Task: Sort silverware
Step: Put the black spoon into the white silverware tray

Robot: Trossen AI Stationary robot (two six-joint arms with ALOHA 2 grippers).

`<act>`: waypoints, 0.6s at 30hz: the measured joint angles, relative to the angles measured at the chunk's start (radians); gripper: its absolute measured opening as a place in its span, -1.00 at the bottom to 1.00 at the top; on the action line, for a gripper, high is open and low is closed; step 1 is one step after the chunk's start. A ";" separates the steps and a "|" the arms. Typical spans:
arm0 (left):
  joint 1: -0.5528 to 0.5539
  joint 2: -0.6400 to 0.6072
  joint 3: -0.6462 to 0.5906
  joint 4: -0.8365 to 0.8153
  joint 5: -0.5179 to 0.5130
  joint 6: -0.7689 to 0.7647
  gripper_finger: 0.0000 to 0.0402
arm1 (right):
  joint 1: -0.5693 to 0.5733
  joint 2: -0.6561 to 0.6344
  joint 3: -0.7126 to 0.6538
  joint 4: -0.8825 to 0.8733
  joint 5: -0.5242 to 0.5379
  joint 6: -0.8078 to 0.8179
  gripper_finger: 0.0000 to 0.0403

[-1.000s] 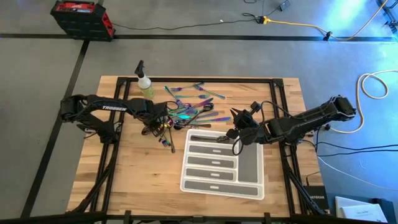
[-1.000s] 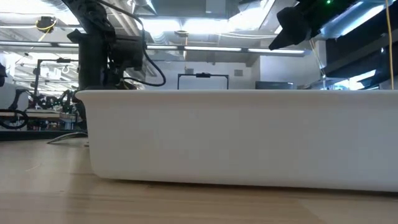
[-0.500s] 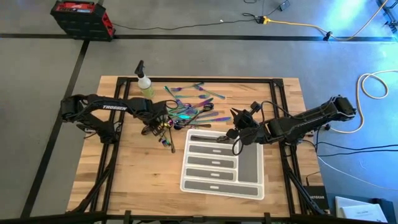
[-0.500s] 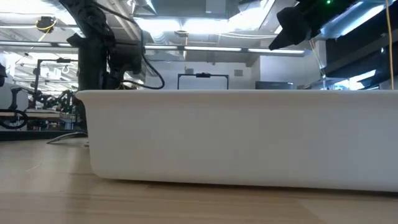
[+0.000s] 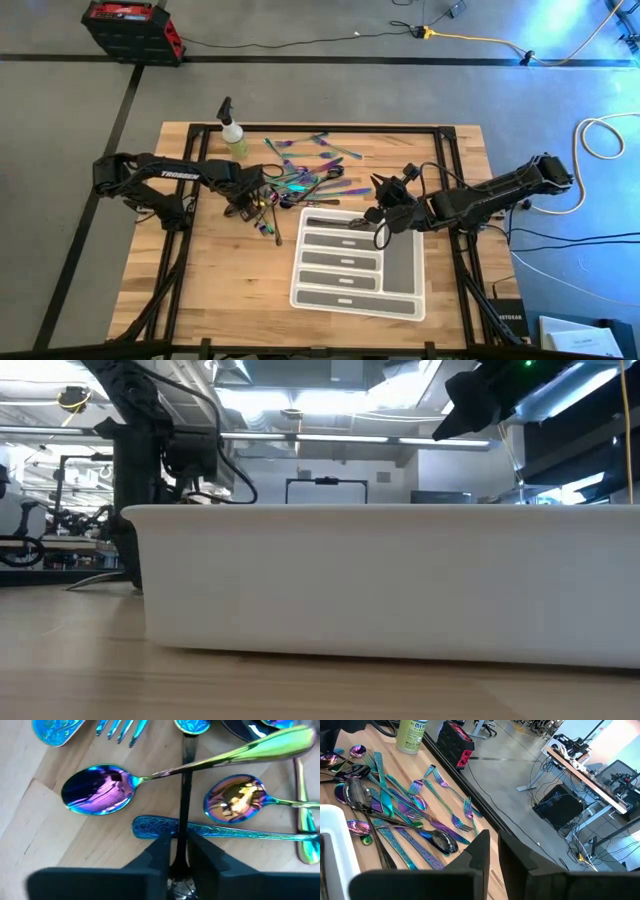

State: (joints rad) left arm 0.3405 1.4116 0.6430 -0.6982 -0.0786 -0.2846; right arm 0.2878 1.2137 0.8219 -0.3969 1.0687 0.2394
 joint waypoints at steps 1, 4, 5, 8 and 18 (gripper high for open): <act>0.000 -0.004 0.000 0.001 0.004 0.006 -0.93 | 0.000 0.000 0.000 0.001 0.000 0.000 -0.89; 0.000 -0.027 0.009 -0.028 0.012 0.030 -0.96 | 0.000 0.000 0.000 0.004 0.000 -0.003 -0.89; -0.003 -0.041 0.016 -0.054 0.013 0.031 -0.97 | 0.000 0.000 0.000 0.007 0.000 -0.005 -0.89; -0.008 -0.099 0.061 -0.125 0.010 0.026 -0.98 | 0.000 0.000 0.000 0.017 0.000 -0.009 -0.89; -0.008 -0.308 0.180 -0.236 -0.025 -0.042 -0.99 | -0.004 0.000 -0.001 0.308 -0.072 -0.289 -0.89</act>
State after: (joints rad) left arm 0.3328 1.1035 0.8226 -0.9339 -0.1039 -0.3267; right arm 0.2840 1.2137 0.8207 -0.0890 0.9969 -0.0493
